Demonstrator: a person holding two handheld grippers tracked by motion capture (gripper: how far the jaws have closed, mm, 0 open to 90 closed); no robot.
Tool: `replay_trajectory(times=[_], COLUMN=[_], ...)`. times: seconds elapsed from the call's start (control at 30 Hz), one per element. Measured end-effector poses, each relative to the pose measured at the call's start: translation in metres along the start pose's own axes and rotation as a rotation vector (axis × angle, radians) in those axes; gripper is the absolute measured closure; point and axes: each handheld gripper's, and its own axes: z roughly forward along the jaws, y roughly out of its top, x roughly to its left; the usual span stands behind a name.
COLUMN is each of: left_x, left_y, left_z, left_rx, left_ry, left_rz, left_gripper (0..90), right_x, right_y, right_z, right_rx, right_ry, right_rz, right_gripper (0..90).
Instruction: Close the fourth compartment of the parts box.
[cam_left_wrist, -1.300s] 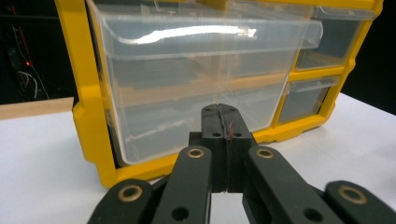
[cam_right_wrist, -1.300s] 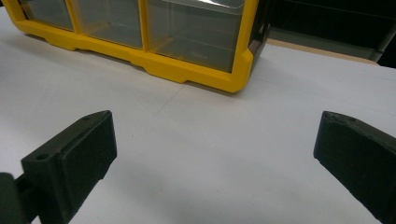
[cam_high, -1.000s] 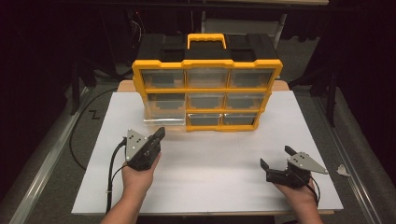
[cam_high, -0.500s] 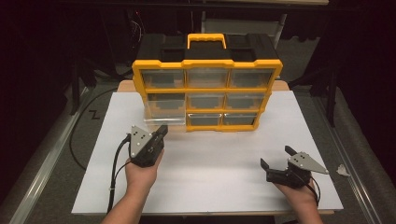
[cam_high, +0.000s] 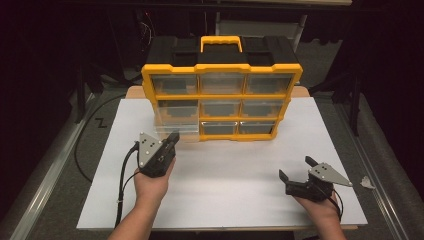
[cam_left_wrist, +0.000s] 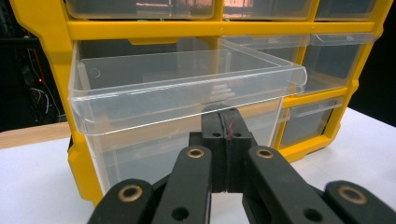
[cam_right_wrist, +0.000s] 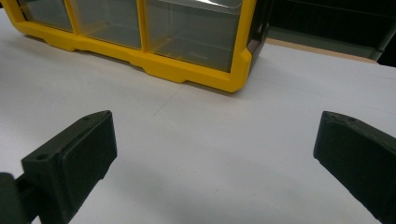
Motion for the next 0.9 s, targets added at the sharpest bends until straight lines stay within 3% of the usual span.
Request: replay_trajectory(times=[0.9], left_x=[0.01], left_y=[0.007], left_z=[0.014], left_rx=[0.008], left_ry=[0.027], left_rz=[0.002], left_gripper=[89.9], right_x=[-0.001], right_y=[0.0], right_z=[-0.001], right_rx=[-0.003], right_ry=[0.004], right_rz=[0.008], right_gripper=[1.0])
